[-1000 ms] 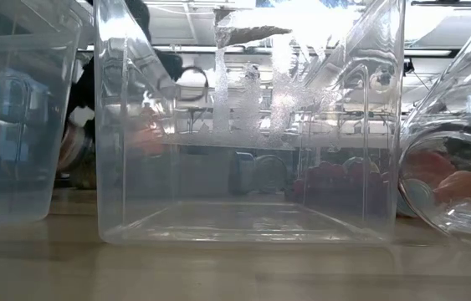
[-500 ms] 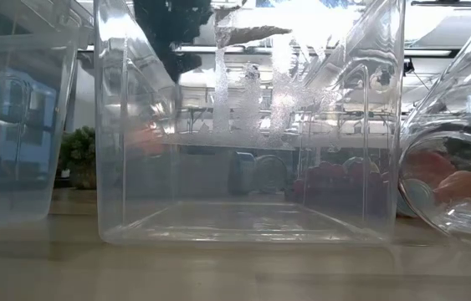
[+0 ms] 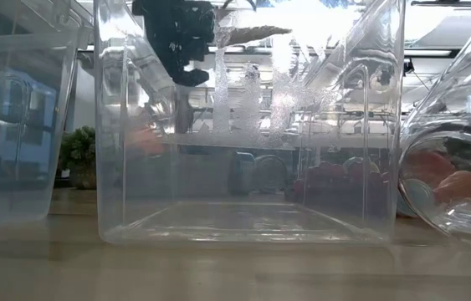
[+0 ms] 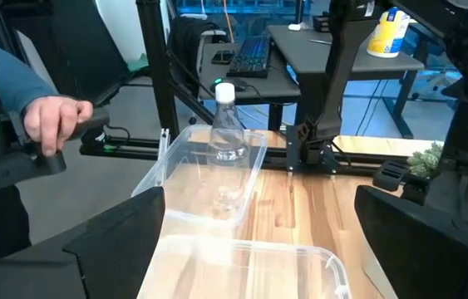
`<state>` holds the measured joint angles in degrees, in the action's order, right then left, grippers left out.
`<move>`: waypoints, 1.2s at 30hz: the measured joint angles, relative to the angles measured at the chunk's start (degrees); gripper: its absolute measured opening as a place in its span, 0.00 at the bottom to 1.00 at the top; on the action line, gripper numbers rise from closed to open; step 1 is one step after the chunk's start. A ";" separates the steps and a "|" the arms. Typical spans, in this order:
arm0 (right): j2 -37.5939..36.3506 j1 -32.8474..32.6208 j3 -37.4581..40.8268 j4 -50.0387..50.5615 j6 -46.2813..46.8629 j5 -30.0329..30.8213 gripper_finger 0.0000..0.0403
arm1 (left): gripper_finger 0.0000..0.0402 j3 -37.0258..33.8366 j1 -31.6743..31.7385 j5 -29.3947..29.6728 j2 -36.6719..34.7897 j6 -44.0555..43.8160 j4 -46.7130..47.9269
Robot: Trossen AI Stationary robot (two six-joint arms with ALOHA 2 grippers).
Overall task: Pick & Place Food Item
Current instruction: Put the pink tuna can into the gray bin
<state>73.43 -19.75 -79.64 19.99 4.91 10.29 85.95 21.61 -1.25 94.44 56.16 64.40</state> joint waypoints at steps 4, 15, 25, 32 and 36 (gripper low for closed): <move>0.00 0.00 0.00 0.21 -0.29 0.05 0.95 | 0.45 -0.26 -0.12 -0.49 0.65 0.13 -0.37; 0.00 0.00 -0.02 3.31 -0.38 0.04 0.95 | 0.45 -0.85 -0.11 -1.60 2.68 -1.15 -0.19; 0.00 0.00 -0.02 3.82 -0.40 0.02 0.95 | 0.45 -1.44 -0.72 1.46 2.92 -3.52 0.18; 0.00 0.00 -0.02 3.82 -0.68 -1.71 0.95 | 0.46 -1.44 -0.70 1.15 2.92 -4.63 -0.50; 0.00 0.00 -0.02 3.84 -0.66 -1.81 0.95 | 0.47 -1.61 -0.72 1.12 2.92 -4.82 -0.43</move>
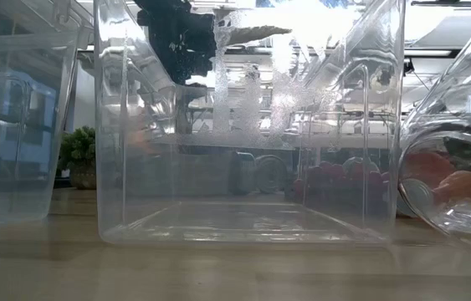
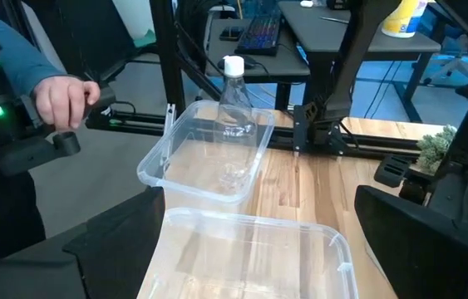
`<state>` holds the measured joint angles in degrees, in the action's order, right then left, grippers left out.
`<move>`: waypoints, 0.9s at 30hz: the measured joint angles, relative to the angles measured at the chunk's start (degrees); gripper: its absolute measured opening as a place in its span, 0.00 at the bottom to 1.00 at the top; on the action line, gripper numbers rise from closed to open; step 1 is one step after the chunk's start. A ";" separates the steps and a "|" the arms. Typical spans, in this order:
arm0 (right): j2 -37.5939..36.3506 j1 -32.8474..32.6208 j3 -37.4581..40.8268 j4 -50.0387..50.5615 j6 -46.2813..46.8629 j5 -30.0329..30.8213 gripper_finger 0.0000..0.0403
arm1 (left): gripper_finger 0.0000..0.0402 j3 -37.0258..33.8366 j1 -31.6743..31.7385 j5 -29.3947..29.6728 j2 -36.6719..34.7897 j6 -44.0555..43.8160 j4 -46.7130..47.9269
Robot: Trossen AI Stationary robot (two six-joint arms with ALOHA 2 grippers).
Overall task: Pick & Place Food Item
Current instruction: Put the pink tuna can into the gray bin
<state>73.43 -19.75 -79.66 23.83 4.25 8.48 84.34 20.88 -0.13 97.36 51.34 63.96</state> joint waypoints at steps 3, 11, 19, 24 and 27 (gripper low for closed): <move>0.00 0.00 0.00 0.16 0.03 -1.56 0.95 | 0.48 -0.25 0.00 -0.14 0.00 -0.33 0.05; 0.00 0.00 0.00 0.40 0.66 -2.54 0.95 | 0.48 -0.25 0.00 -0.12 0.00 -0.83 0.29; 0.00 0.00 0.00 0.40 0.68 -2.76 0.95 | 0.48 -0.25 0.00 -0.08 0.00 -0.70 0.25; 0.00 0.00 0.00 0.43 0.70 -2.74 0.95 | 0.48 -0.25 0.43 -0.40 0.00 1.41 0.24; 0.00 0.00 0.00 0.90 0.70 -2.74 0.95 | 0.48 -0.25 1.26 -0.99 0.00 0.90 0.24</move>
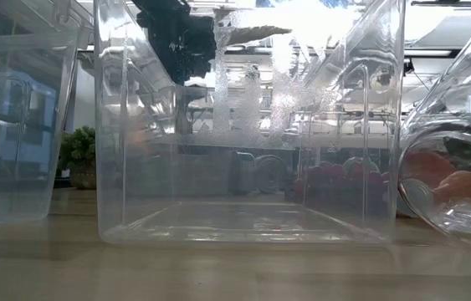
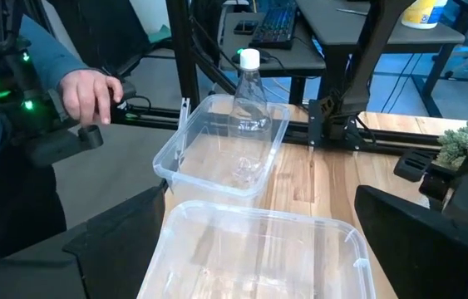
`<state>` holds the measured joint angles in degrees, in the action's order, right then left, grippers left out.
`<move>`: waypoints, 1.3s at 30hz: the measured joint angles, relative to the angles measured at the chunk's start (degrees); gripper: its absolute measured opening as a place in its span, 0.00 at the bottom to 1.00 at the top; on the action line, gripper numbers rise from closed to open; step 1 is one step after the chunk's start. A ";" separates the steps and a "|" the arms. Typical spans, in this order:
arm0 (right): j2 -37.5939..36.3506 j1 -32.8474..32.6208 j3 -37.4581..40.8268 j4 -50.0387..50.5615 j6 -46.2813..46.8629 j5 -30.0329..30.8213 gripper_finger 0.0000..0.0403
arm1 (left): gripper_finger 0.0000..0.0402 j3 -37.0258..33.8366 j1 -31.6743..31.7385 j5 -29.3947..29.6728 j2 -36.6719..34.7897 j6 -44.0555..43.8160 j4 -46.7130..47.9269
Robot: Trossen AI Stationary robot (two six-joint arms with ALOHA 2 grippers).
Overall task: Pick & Place Food Item
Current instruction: Put the pink tuna can into the gray bin
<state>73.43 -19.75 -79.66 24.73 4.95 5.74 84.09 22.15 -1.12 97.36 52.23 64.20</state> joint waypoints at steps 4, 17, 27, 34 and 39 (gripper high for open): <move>0.00 0.00 0.00 -0.02 -0.04 0.04 0.95 | 0.48 0.00 1.53 -2.00 0.00 0.12 -0.11; 0.74 0.00 0.00 3.41 -0.05 0.10 0.95 | 0.48 0.00 4.51 -3.09 -0.01 0.13 -4.22; 1.39 0.04 0.00 4.81 -0.20 0.06 0.95 | 0.48 0.02 4.46 -3.24 -0.02 0.84 -7.98; 1.36 0.04 0.00 6.24 -0.71 0.07 0.95 | 0.48 0.02 4.46 -5.65 0.00 0.87 -8.12; 1.36 0.05 0.00 5.70 -2.80 0.24 0.95 | 0.48 0.02 4.72 -8.53 1.13 0.23 -8.33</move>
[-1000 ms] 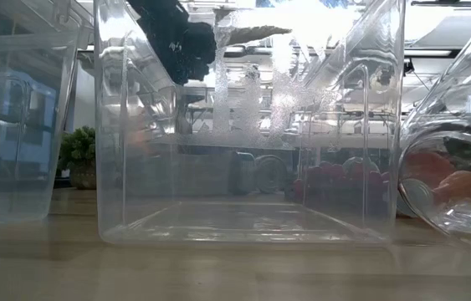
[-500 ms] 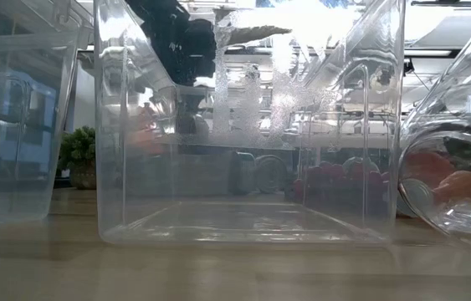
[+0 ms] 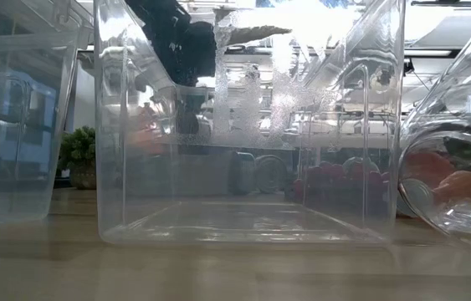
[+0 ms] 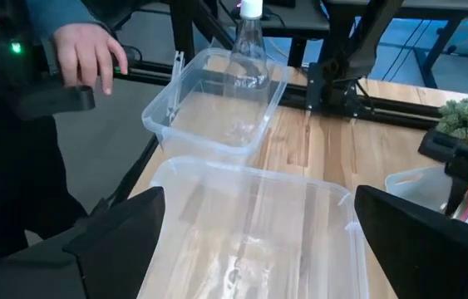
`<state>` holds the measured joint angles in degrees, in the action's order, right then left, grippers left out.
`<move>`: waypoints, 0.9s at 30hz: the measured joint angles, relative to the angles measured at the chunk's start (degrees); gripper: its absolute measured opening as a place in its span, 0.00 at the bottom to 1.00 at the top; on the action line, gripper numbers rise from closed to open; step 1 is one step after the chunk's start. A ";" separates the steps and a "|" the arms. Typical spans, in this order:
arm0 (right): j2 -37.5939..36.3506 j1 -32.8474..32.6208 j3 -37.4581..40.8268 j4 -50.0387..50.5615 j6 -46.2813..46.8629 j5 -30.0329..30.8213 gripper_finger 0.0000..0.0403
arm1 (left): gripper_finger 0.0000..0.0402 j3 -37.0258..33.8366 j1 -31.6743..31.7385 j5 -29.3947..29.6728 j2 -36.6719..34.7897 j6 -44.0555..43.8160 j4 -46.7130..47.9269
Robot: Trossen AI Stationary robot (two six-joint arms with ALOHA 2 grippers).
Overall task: Pick & Place Food Item
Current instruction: Put the pink tuna can into the gray bin
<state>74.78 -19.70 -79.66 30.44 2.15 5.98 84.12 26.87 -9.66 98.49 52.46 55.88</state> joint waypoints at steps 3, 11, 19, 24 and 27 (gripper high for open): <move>0.00 1.02 0.00 -0.18 -0.52 -0.08 0.95 | 0.48 0.00 0.02 0.36 1.31 -2.55 0.34; 0.14 6.16 0.00 2.46 -0.88 -1.52 0.95 | 0.48 0.00 0.45 4.42 3.57 -1.66 0.56; 1.17 9.33 0.00 2.21 1.74 -3.17 0.95 | 0.48 0.00 0.39 4.49 3.74 -2.76 -1.52; 1.40 9.37 0.00 -0.16 2.75 -3.22 0.95 | 0.48 0.00 0.13 4.51 3.74 -6.91 -1.68; 1.29 9.37 0.00 -0.49 2.71 -3.18 0.95 | 0.48 0.00 0.13 4.51 3.74 -8.79 -1.75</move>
<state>76.07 -10.33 -79.66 29.94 4.86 2.80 84.12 27.00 -5.15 102.24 43.67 54.12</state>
